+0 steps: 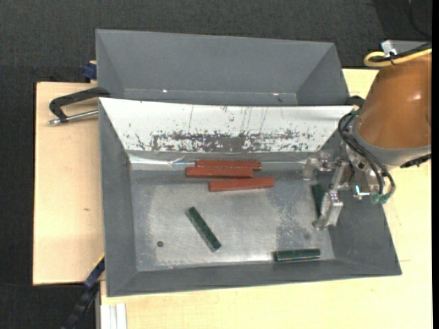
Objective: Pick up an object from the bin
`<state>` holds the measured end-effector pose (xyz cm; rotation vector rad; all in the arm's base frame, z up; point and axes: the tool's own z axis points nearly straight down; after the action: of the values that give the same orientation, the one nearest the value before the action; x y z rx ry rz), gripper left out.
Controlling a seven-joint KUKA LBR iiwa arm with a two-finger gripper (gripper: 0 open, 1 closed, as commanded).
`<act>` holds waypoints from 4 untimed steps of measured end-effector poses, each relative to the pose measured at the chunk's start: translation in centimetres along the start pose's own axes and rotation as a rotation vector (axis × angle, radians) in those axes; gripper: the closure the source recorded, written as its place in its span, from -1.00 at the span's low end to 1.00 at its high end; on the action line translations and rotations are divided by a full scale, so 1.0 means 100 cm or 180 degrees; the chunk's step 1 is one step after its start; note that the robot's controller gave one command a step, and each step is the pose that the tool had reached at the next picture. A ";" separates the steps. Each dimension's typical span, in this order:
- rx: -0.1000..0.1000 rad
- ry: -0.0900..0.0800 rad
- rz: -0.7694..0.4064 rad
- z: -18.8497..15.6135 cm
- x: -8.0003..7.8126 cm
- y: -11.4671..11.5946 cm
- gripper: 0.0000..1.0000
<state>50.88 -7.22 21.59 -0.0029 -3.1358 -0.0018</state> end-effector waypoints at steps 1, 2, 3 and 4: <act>0.0003 -0.0028 -0.0006 -0.004 -0.002 0.000 -1.00; -0.0001 -0.0043 0.0201 0.062 -0.035 0.045 -1.00; -0.0002 -0.0012 0.0423 0.057 -0.079 0.101 -1.00; 0.0001 -0.0028 -0.0268 0.089 -0.088 0.104 -1.00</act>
Offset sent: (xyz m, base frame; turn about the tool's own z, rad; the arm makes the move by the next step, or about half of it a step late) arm 0.0687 0.0984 -0.1459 0.1331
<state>59.63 3.21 12.69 0.1295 -3.1420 -0.0017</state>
